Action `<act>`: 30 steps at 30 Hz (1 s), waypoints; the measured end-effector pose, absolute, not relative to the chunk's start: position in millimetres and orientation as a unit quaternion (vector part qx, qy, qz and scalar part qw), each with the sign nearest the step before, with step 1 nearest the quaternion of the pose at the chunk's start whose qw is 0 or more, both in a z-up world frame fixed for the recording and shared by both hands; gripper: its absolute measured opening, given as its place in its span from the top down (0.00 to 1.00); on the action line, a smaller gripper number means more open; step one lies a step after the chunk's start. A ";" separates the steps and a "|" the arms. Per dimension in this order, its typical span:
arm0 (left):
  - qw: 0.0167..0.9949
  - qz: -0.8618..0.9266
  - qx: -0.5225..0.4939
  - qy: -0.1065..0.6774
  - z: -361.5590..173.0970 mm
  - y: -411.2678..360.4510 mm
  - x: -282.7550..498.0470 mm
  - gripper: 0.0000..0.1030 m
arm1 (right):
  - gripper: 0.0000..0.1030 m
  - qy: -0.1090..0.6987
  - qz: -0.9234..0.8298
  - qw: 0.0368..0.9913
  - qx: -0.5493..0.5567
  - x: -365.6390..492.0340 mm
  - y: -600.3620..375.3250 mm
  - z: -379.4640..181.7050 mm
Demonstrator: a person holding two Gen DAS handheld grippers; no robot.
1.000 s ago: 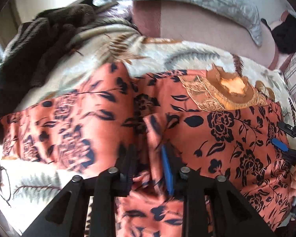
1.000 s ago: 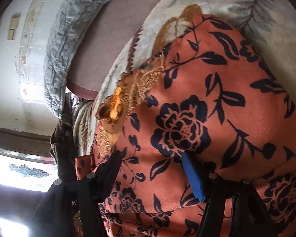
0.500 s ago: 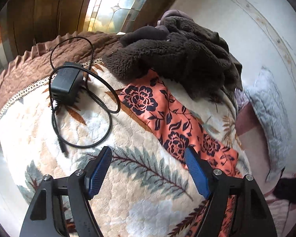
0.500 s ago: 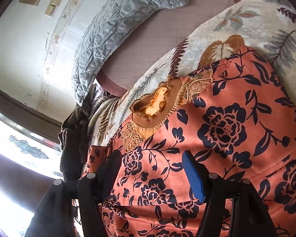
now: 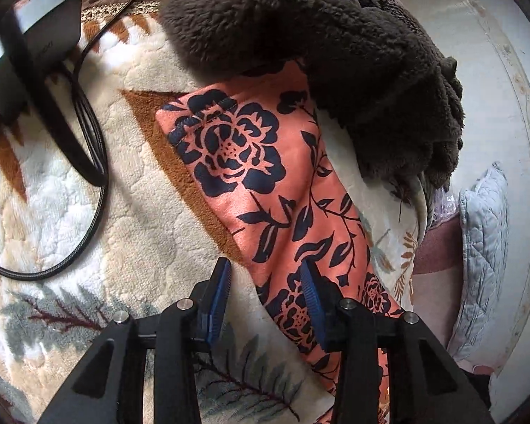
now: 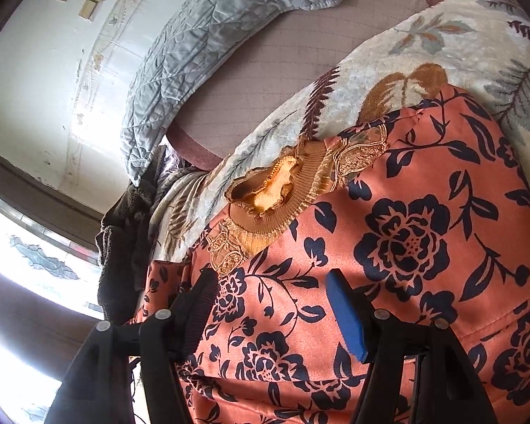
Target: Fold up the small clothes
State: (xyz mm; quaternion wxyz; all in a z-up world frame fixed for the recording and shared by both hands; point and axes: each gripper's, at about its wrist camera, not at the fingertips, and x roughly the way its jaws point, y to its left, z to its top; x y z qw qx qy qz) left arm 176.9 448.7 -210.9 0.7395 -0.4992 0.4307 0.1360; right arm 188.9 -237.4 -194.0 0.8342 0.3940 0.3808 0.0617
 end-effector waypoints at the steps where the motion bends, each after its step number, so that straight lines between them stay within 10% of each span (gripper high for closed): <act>1: 0.743 0.139 -0.499 0.425 -211.0 449.1 177.1 0.60 | 0.35 0.381 0.061 0.834 0.394 189.5 -237.8 -194.7; 7: 0.762 0.172 -0.486 0.391 -209.3 457.1 198.3 0.64 | 0.36 0.379 0.054 0.839 0.386 192.7 -238.2 -196.2; 9: 0.772 0.174 -0.463 0.399 -208.7 450.9 204.9 0.91 | 0.40 0.370 0.046 0.847 0.380 192.3 -240.2 -193.0; 21: 0.901 -0.001 -0.186 0.391 -60.8 231.9 206.6 0.94 | 0.50 0.318 0.020 0.858 0.403 171.4 -273.2 -165.5; 30: 0.859 -0.182 -0.030 0.478 -63.5 -11.1 170.9 0.84 | 0.50 0.272 0.006 0.853 0.445 148.5 -318.9 -145.0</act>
